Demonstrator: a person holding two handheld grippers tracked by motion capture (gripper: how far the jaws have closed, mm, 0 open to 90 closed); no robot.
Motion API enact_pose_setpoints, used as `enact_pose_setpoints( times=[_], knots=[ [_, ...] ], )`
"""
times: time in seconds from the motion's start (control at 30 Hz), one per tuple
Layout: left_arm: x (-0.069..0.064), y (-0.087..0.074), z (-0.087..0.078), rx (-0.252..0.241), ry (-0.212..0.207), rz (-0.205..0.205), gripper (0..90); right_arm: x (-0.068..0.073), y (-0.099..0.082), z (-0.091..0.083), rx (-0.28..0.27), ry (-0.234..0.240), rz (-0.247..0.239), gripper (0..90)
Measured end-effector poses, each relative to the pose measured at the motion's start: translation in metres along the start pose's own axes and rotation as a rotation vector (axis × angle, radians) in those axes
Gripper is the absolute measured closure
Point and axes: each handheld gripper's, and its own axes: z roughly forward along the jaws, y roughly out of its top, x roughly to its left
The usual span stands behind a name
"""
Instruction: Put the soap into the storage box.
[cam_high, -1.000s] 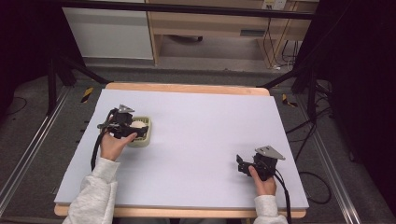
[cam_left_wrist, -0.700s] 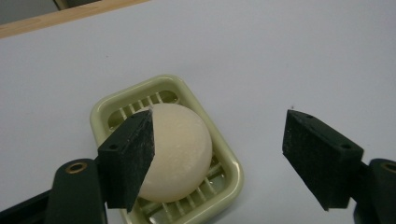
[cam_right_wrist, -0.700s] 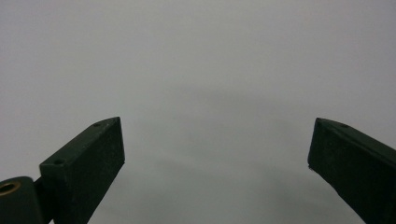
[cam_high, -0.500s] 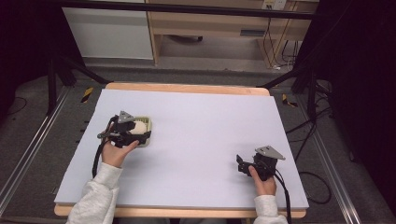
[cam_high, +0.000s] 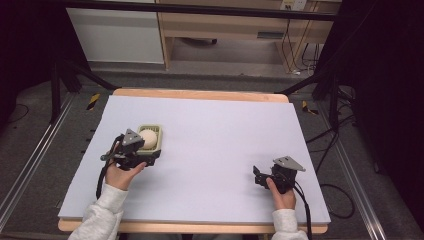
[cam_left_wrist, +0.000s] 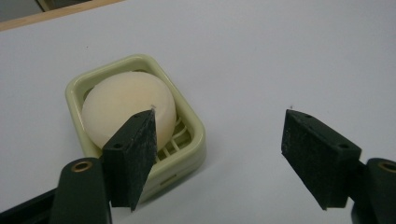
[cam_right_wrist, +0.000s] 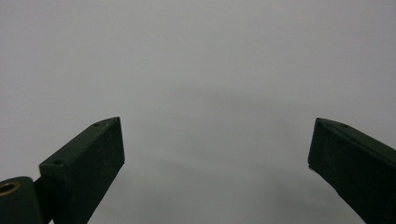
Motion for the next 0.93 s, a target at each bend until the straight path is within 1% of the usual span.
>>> enact_pose_setpoints(
  times=[0.03,0.07,0.1,0.17,0.2,0.3,0.37,0.4,0.43,0.47,0.5,0.57,0.6,0.63,0.67,0.77,0.8,0.93],
  knots=[
    [0.0,0.0,0.0,0.0,0.0,0.0,26.5,0.0,0.0,0.0,0.0,0.0,0.0,4.1],
    [-0.001,-0.006,-0.002,0.009,0.0,0.011,26.5,0.0,0.0,0.0,-0.001,-0.001,0.0,4.1],
    [-0.001,-0.006,-0.002,0.009,0.0,0.011,26.4,0.0,0.0,0.0,-0.001,-0.001,0.0,4.1],
    [-0.002,-0.016,-0.004,0.021,0.011,0.017,26.3,0.0,0.0,0.0,0.0,0.001,-0.001,4.1],
    [-0.001,-0.018,-0.005,0.022,0.016,0.023,25.9,0.0,0.0,0.0,0.0,0.001,0.0,4.1],
    [0.001,-0.026,-0.009,0.016,0.029,0.005,24.8,0.0,0.0,0.0,0.0,0.001,-0.001,4.1],
    [0.002,-0.029,-0.011,0.015,0.034,0.009,24.1,0.0,0.0,0.0,0.0,0.0,-0.001,4.1],
    [0.003,-0.034,-0.015,0.013,0.043,0.002,23.3,0.0,0.0,0.0,0.0,0.001,0.0,4.1],
    [0.003,-0.034,-0.015,0.013,0.043,0.002,22.7,0.0,0.0,0.0,0.001,0.003,0.002,4.0],
    [0.005,-0.04,-0.017,0.012,0.047,-0.005,22.5,0.0,0.0,0.0,0.001,0.002,0.002,4.0],
    [0.005,-0.04,-0.017,0.012,0.047,-0.005,22.1,0.0,0.0,0.0,0.001,0.002,0.002,4.0],
    [0.008,-0.045,-0.02,0.011,0.051,-0.021,21.9,0.0,0.0,0.0,0.0,0.001,-0.002,4.0],
    [0.012,-0.05,-0.022,0.014,0.055,-0.032,21.4,0.0,0.0,0.0,0.0,0.001,-0.002,4.0],
    [0.012,-0.05,-0.022,0.014,0.055,-0.032,21.1,0.0,0.0,0.0,-0.001,0.0,-0.001,4.0],
    [0.015,-0.053,-0.024,0.002,0.063,-0.043,21.0,0.0,0.0,0.0,-0.001,0.0,0.0,4.1],
    [0.018,-0.058,-0.026,-0.005,0.075,-0.05,20.9,0.0,0.0,0.0,0.001,0.002,0.003,4.0],
    [0.019,-0.059,-0.027,0.003,0.075,-0.049,20.9,0.0,0.0,0.0,0.001,0.002,0.004,4.0],
    [0.021,-0.064,-0.027,0.009,0.089,-0.043,21.0,0.0,0.0,0.0,0.001,0.002,0.004,4.0]
  ],
)
